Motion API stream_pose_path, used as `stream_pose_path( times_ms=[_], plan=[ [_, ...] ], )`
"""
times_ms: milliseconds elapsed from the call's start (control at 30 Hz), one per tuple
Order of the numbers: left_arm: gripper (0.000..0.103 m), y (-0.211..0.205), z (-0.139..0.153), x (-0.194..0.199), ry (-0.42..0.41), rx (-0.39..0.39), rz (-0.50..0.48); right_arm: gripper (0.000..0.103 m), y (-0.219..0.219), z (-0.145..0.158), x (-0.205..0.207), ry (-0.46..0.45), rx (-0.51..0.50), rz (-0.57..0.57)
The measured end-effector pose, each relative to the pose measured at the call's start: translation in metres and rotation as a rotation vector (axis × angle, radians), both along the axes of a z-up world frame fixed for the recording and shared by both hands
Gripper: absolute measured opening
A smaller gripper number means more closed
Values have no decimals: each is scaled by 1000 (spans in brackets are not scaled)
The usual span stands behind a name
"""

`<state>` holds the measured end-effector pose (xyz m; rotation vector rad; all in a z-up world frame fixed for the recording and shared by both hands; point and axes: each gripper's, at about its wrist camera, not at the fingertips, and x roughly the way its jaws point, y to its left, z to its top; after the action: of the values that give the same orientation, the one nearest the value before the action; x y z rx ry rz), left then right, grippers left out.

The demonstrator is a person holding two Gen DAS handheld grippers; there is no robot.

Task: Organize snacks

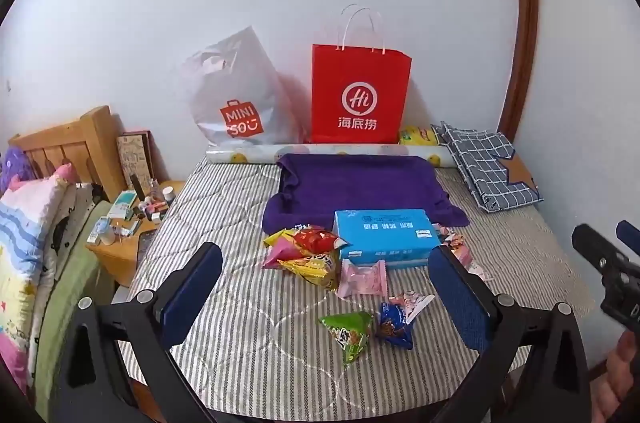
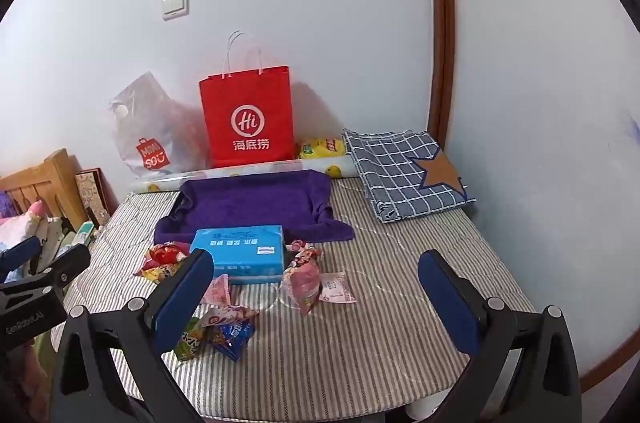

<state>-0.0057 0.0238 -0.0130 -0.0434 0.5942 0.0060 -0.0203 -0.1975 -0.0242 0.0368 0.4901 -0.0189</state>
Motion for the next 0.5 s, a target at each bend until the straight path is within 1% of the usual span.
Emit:
stream_pose_path(
  times_ms=[100, 233, 367, 500],
  plan=[
    [102, 0, -4, -1, -3, -17, -2, 103, 2, -4, 1, 7, -13, -3],
    [102, -5, -7, -2, 5, 2, -5, 103, -3, -9, 2, 19, 13, -8],
    [102, -5, -7, -3, 8, 0, 1, 103, -1, -8, -1, 17, 4, -12],
    [102, -6, -7, -4, 12, 17, 41, 103, -2, -7, -2, 16, -1, -17]
  ],
)
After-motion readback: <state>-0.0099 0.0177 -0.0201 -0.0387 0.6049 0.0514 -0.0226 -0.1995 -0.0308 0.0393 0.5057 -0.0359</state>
